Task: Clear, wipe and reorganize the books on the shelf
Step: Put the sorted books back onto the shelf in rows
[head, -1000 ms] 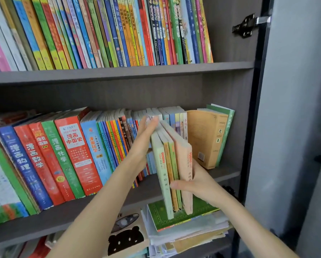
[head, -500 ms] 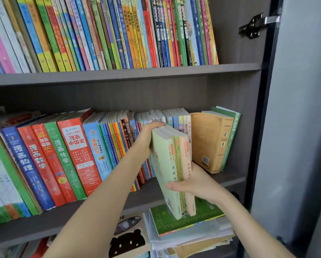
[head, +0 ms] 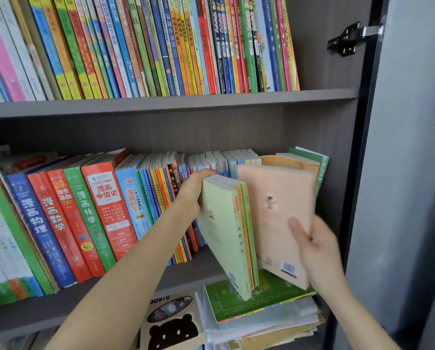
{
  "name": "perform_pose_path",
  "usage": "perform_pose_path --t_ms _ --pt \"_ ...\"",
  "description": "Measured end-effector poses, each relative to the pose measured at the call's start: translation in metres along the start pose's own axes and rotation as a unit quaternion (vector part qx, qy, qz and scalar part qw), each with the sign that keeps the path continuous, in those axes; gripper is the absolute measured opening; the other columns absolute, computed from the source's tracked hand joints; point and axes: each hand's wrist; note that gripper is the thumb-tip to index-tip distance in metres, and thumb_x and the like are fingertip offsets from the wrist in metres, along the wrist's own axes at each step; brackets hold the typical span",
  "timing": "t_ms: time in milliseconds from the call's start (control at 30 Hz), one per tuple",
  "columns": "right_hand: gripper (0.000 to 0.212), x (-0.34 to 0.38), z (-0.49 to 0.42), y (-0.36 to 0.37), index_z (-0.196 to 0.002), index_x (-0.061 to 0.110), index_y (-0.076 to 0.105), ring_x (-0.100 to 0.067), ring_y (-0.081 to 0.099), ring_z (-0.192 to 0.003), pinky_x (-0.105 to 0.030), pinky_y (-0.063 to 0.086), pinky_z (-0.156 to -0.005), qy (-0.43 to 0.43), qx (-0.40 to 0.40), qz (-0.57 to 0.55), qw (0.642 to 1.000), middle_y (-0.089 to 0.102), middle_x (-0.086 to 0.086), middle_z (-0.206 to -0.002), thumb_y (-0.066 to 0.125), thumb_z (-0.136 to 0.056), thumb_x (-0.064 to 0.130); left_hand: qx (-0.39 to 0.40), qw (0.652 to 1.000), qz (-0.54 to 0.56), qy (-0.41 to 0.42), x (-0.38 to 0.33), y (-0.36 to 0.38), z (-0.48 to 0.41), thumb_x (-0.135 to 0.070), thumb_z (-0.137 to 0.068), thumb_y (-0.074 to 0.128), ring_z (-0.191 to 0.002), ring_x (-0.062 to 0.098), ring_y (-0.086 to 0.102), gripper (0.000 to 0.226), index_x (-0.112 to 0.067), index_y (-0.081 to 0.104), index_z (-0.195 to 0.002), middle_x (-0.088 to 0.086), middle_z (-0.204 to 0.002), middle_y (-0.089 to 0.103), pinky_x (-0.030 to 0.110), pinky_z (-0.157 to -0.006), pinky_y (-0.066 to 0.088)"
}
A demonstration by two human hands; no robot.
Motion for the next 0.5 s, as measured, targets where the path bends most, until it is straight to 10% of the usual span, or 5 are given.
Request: perform_pose_path --t_ms 100,267,500 --pt "0.012 0.018 0.001 -0.035 -0.086 0.018 0.066 -0.003 0.067 -0.077 -0.017 0.053 -0.066 -0.003 -0.107 -0.197 0.975 0.073 0.014 -0.084 0.061 -0.081 0.028 -0.011 1.0 0.003 -0.006 0.0 0.004 -0.003 -0.027 -0.083 0.064 -0.056 0.018 0.061 0.015 -0.015 0.061 -0.075 0.003 -0.065 0.066 0.026 -0.061 0.046" --pt "0.034 0.049 0.001 -0.069 -0.088 0.023 0.077 -0.012 0.07 -0.092 -0.028 0.059 -0.068 0.026 -0.064 -0.342 0.937 0.074 0.006 -0.1 0.044 -0.093 0.017 -0.023 1.0 -0.003 -0.017 -0.003 0.015 -0.008 -0.031 -0.08 0.066 -0.059 0.018 0.061 0.025 -0.014 0.064 -0.097 0.004 -0.067 0.068 0.026 -0.061 0.047" --pt "0.014 0.033 0.012 -0.016 -0.095 0.028 0.067 -0.002 0.067 -0.089 -0.017 0.053 -0.071 -0.048 -0.013 -0.09 0.995 0.07 0.011 -0.099 0.071 -0.081 0.03 -0.013 1.0 -0.022 -0.017 -0.004 0.028 -0.014 -0.036 -0.082 0.066 -0.072 0.023 0.067 0.055 -0.009 0.053 -0.127 0.009 -0.091 0.072 0.029 -0.064 0.053"
Point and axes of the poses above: each hand's wrist, its own z-axis away from the middle knuckle, its own y-axis out of the palm, x = y × z
